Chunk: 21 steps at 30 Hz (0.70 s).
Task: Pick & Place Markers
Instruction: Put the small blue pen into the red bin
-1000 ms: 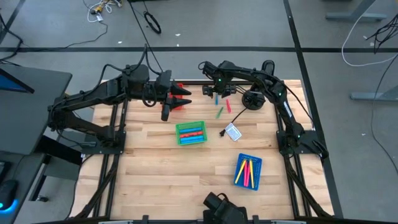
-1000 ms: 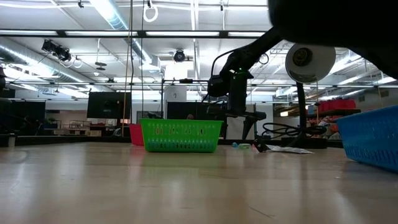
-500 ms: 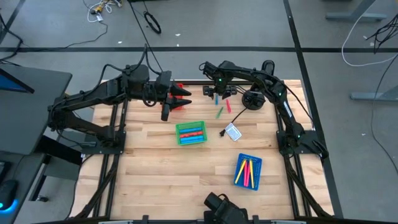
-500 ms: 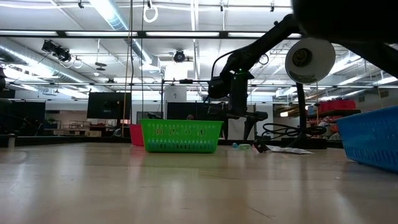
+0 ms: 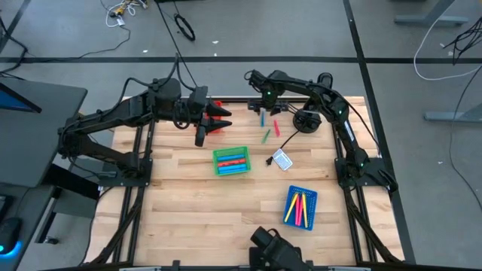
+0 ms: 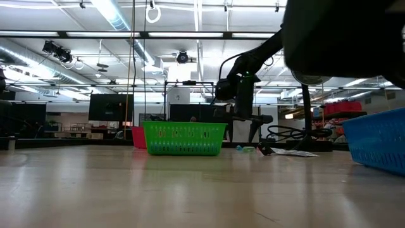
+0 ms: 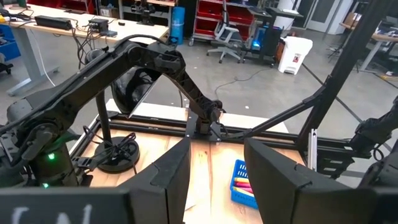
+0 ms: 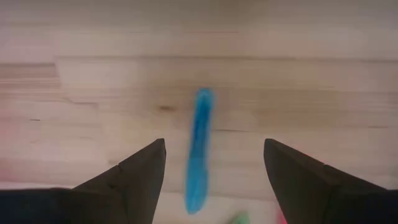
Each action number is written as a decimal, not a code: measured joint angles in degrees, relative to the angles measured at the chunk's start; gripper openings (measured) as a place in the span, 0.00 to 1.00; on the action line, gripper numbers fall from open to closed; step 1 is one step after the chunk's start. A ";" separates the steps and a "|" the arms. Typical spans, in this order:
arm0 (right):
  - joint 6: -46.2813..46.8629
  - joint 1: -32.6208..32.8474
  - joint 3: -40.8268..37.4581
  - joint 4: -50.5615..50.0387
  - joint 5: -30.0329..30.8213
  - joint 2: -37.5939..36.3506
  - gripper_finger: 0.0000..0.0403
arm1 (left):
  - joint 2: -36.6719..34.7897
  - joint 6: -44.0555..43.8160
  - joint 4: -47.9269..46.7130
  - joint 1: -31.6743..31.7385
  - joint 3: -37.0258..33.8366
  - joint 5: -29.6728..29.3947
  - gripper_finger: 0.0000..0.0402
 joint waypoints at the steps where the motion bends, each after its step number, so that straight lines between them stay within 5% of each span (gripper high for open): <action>1: 0.17 -0.04 0.00 0.47 0.00 0.00 0.67 | 0.00 0.00 -0.23 0.00 0.00 -0.03 0.39; 16: 0.37 0.35 0.26 2.26 1.05 2.78 0.66 | 0.00 0.02 -2.04 0.00 0.00 -0.57 0.39; 21: 0.24 0.33 0.22 1.99 1.15 2.87 0.59 | 0.00 0.02 -2.50 0.00 0.00 -0.57 0.39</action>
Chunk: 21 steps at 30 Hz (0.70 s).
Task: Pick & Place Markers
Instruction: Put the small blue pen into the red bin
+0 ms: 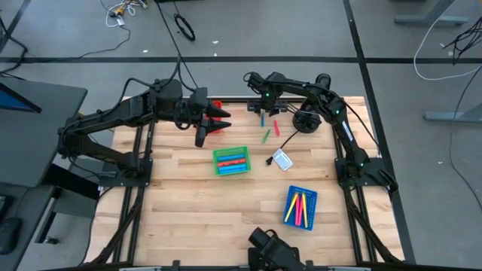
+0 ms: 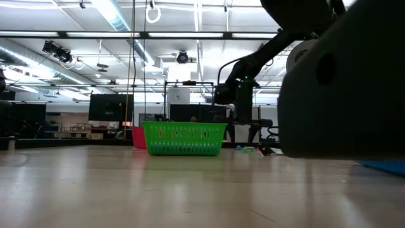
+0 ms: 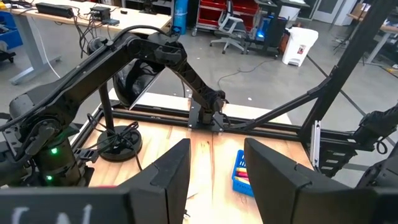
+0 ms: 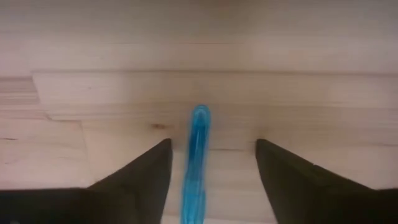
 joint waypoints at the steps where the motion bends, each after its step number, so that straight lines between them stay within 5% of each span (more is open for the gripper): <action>1: 0.00 -0.01 -0.03 -0.10 0.02 0.03 0.56 | 0.00 -0.01 0.01 0.00 0.00 0.00 0.39; 12: -0.42 0.07 -0.15 -0.04 0.87 0.14 0.06 | 0.00 -0.04 0.07 0.00 0.00 -0.02 0.39; 21: -5.19 0.34 3.24 -1.74 1.04 0.23 0.05 | 0.00 0.02 0.08 0.00 0.00 -1.55 0.39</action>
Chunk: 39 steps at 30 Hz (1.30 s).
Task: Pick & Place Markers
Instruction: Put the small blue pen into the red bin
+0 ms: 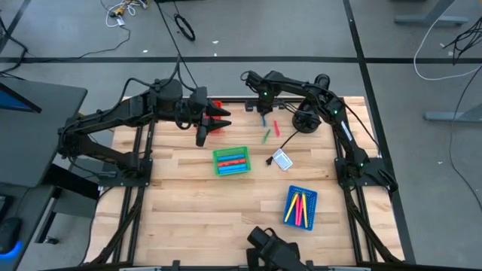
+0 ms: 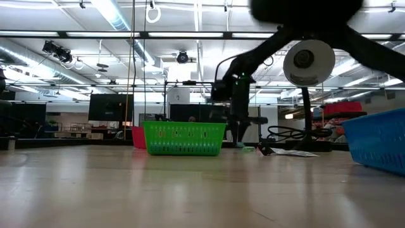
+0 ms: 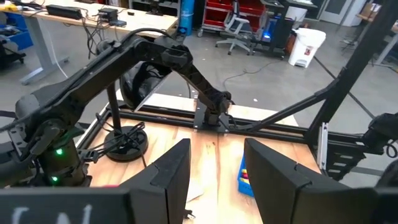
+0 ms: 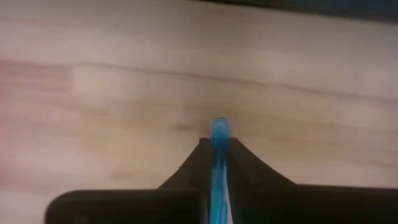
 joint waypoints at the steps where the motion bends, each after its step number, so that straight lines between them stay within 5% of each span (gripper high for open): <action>1: -1.03 0.09 0.93 -0.56 0.04 -0.16 0.04 | 0.00 0.00 0.00 0.00 0.00 0.00 0.39; 17: -7.77 4.49 20.16 -14.89 3.30 -3.30 0.03 | 0.00 0.08 0.22 0.00 0.00 0.20 0.39; 28: -11.51 10.81 21.26 -13.97 10.54 -17.77 0.03 | 0.00 0.00 0.26 0.00 0.00 0.20 0.39; 39: -14.41 17.55 21.32 -5.95 11.21 -30.36 0.03 | 0.00 -3.91 5.17 -0.02 -0.02 -4.93 0.39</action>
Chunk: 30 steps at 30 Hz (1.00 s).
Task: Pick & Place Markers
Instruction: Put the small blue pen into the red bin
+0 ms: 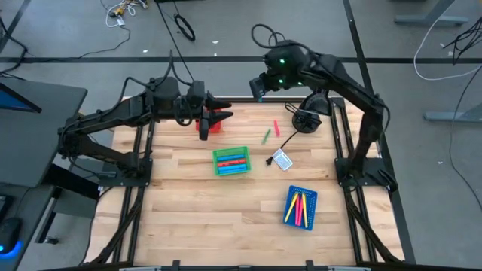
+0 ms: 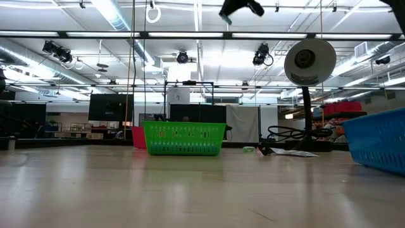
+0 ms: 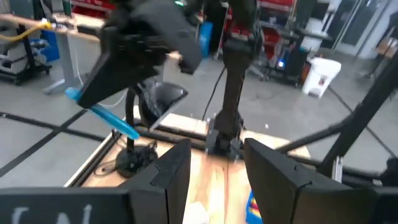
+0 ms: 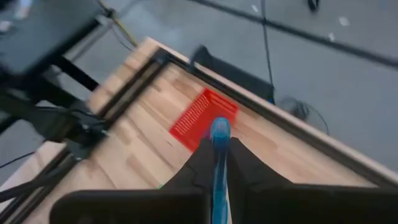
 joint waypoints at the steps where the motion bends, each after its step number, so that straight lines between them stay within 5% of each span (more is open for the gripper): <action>1: -0.80 0.78 0.00 0.78 0.38 -0.62 0.03 | 0.00 -0.17 0.90 0.00 0.00 -0.03 0.39; 30: -16.75 18.28 -0.02 18.46 0.42 -4.39 0.02 | 0.00 -1.36 3.54 -0.02 0.00 2.06 0.39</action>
